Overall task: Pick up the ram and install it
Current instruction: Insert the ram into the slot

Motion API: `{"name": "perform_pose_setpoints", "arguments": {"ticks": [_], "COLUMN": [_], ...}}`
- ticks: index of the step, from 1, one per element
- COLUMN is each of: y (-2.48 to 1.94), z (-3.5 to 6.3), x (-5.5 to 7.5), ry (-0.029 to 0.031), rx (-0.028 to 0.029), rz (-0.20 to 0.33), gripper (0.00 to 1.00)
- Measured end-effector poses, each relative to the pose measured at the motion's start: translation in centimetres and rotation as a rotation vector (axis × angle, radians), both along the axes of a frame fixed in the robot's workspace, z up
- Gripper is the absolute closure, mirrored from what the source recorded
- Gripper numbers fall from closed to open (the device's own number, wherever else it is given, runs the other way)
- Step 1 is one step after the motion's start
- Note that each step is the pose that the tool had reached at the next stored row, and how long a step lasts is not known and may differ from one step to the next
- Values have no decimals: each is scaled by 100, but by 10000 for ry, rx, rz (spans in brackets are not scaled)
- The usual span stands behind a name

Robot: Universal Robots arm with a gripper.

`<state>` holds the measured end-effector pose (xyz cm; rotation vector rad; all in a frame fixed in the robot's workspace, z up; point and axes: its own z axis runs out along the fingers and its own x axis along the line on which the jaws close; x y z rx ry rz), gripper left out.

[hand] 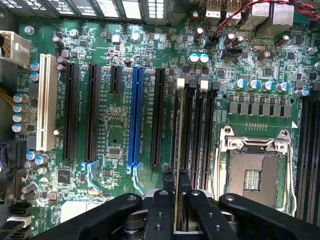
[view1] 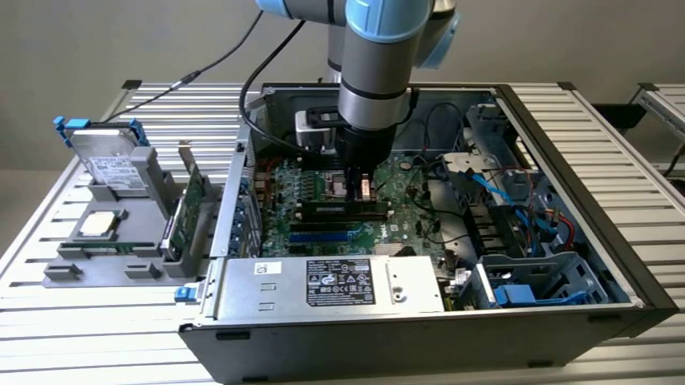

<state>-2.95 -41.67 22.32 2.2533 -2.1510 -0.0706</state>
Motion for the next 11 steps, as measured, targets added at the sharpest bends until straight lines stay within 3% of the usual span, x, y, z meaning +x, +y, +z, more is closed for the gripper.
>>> {"name": "perform_pose_setpoints", "arguments": {"ticks": [11], "y": [0], "z": [-25], "x": [0], "ry": [0], "rx": [-7], "rz": [2], "gripper": [85]}}
